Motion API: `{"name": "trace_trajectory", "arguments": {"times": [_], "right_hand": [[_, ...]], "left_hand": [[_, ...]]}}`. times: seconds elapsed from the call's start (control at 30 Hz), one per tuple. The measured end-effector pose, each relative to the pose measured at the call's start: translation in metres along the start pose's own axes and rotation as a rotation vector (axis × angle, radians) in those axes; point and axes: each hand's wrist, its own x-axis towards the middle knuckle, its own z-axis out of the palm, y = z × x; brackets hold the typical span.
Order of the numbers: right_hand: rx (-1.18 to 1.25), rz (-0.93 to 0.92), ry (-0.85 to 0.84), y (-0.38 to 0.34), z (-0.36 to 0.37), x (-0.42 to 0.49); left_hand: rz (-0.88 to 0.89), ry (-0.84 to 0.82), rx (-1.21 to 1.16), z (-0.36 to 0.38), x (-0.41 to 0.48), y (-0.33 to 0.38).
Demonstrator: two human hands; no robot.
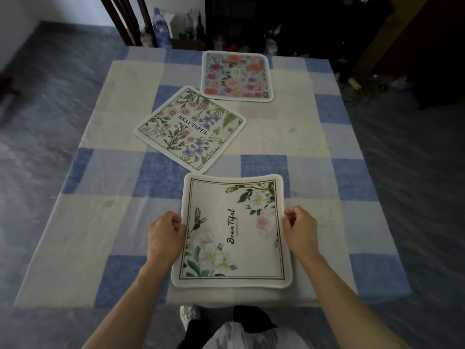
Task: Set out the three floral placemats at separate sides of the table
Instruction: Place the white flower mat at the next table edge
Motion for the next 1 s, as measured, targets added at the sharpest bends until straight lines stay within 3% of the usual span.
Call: {"name": "trace_trajectory", "arguments": {"times": [0.2, 0.63, 1.0], "right_hand": [[-0.014, -0.062, 0.060, -0.010, -0.006, -0.004], [-0.030, -0.222, 0.023, -0.045, -0.012, -0.030], [-0.153, -0.538, -0.318, -0.039, 0.018, 0.047]], "left_hand": [[0.005, -0.016, 0.014, -0.007, -0.001, -0.010], [0.013, -0.037, -0.081, -0.014, -0.019, -0.026], [-0.260, 0.205, -0.139, -0.002, -0.074, 0.011]]}}
